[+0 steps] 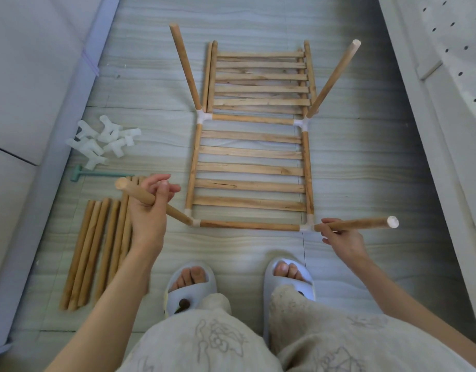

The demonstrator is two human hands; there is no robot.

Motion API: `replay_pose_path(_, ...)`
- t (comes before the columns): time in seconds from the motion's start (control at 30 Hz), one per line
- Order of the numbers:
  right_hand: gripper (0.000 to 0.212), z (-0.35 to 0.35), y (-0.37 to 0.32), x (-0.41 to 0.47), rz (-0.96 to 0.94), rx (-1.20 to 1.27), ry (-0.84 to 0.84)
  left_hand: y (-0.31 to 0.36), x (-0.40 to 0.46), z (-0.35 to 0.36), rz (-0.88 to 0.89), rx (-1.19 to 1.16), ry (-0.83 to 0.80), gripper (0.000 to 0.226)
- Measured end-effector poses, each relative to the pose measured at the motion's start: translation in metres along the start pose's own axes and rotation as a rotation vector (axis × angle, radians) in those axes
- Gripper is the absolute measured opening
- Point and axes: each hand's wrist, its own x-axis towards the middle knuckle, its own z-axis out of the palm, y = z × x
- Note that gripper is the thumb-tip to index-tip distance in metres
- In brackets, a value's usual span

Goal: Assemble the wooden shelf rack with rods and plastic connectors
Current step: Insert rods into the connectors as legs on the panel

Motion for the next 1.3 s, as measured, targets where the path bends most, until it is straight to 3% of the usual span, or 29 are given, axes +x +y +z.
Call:
replay_pose_path(0.13,0.014,0.000,0.002,0.003,0.004,-0.014,-0.005,0.005,0.011,-0.012,0.077,0.016,0.037,0.019)
replay_pose_path(0.3,0.023,0.002,0.003,0.004,0.018,-0.006,-0.003,-0.003,0.005,-0.015,0.016,-0.008,0.080,0.016)
replay_pose_path(0.7,0.017,0.005,0.006,0.006,0.018,0.030,0.003,-0.004,0.005,-0.007,0.044,0.073,-0.011,0.019)
replay_pose_path(1.03,0.024,0.006,0.005,0.006,0.023,0.035,0.002,-0.003,0.000,0.008,0.059,0.144,-0.076,0.017)
replay_pose_path(1.23,0.005,0.007,0.007,0.005,-0.072,-0.022,0.035,-0.009,-0.005,0.006,0.000,0.181,-0.045,0.013)
replay_pose_path(1.3,0.018,0.007,0.007,0.004,-0.126,-0.074,0.084,-0.009,-0.002,0.005,-0.014,0.203,-0.046,0.011)
